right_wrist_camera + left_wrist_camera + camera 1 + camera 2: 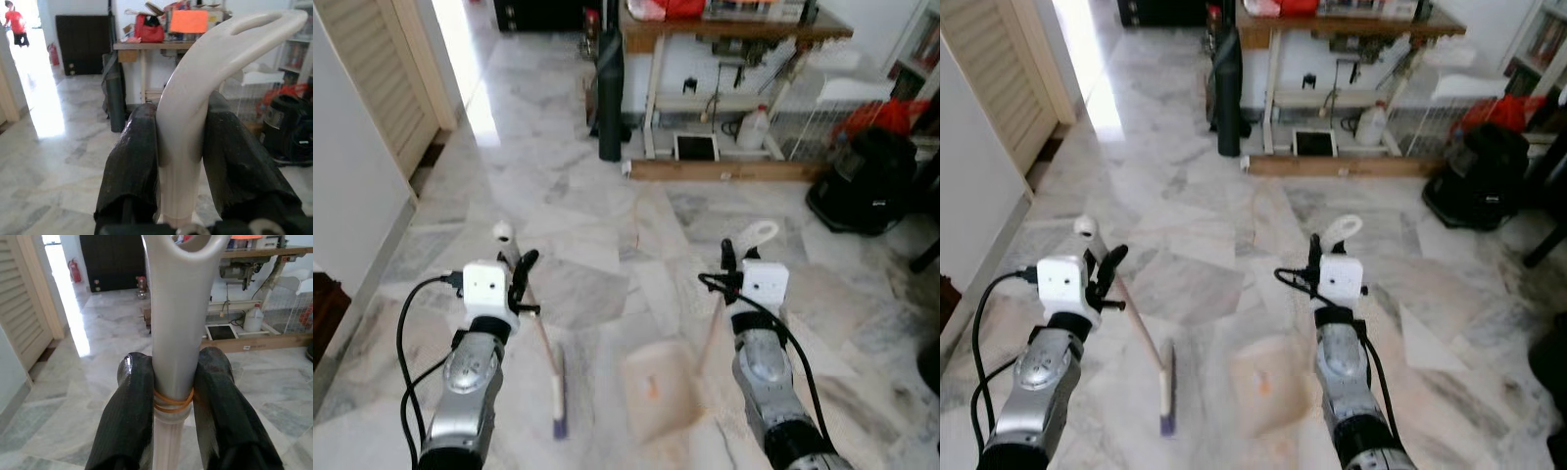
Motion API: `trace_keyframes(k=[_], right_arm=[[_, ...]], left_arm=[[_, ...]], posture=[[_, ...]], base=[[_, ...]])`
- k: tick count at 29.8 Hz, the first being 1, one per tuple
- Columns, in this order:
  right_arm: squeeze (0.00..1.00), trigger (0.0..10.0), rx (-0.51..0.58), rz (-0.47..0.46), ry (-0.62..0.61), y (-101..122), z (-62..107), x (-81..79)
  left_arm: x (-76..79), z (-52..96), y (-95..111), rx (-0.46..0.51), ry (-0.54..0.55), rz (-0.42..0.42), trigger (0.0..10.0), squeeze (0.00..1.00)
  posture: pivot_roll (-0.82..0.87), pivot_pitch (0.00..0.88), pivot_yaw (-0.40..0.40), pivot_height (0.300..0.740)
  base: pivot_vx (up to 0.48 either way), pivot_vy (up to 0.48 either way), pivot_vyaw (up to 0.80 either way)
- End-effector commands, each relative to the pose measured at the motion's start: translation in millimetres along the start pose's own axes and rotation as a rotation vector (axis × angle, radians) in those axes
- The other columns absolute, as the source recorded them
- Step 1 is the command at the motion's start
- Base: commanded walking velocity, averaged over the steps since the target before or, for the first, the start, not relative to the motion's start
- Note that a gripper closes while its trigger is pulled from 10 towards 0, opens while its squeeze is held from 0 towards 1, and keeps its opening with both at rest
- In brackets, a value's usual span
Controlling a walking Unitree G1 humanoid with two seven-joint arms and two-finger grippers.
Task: Sweep floor
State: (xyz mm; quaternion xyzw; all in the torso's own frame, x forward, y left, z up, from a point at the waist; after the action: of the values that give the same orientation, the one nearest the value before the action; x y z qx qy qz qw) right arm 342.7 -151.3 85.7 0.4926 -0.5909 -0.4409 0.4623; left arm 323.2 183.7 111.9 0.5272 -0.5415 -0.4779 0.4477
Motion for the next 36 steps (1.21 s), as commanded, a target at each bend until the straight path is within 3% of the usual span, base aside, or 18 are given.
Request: trace_keyframes(k=[1,14,22,36], right_arm=[[0.00,10.0,0.027,0.014,-0.011,7.0,-4.9,6.0],[0.00,10.0,0.022,0.014,-0.012,6.4,-5.0,5.6],[0.00,10.0,0.022,0.015,-0.013,6.6,-5.4,5.6],[0.00,10.0,0.045,0.025,-0.032,13.6,-11.8,10.8]], left_arm=[[4.9,-3.0,10.2,0.047,-0.020,-0.011,10.0,0.00],[4.8,-2.8,9.5,0.042,-0.021,0.006,10.0,0.00],[5.2,-3.0,9.4,0.039,-0.023,0.009,10.0,0.00],[2.4,-5.0,8.1,0.036,-0.023,0.004,10.0,0.00]], posture=[[0.05,0.028,-0.013,0.740],[0.05,0.028,-0.013,0.740],[0.05,0.028,-0.013,0.740],[-0.03,0.019,0.001,0.740]], base=[[0.000,0.000,-0.80],[0.000,0.099,-0.80],[0.000,0.252,0.00],[0.000,0.032,-0.80]])
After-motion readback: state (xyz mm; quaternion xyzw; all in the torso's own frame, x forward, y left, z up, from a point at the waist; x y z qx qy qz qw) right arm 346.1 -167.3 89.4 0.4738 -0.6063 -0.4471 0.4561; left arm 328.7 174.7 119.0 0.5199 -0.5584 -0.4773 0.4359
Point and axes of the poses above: a point about 5 cm out from each wrist's last joint towards the gripper, its own z axis pointing back from the gripper into the wrist, its own y axis along the axis of the wrist's last joint, x = y × z, the point moved 3 cm from there along -z, pointing out of the wrist towards the gripper, and after that the axes turned 4 degrees about z, right-handed, at the moved point
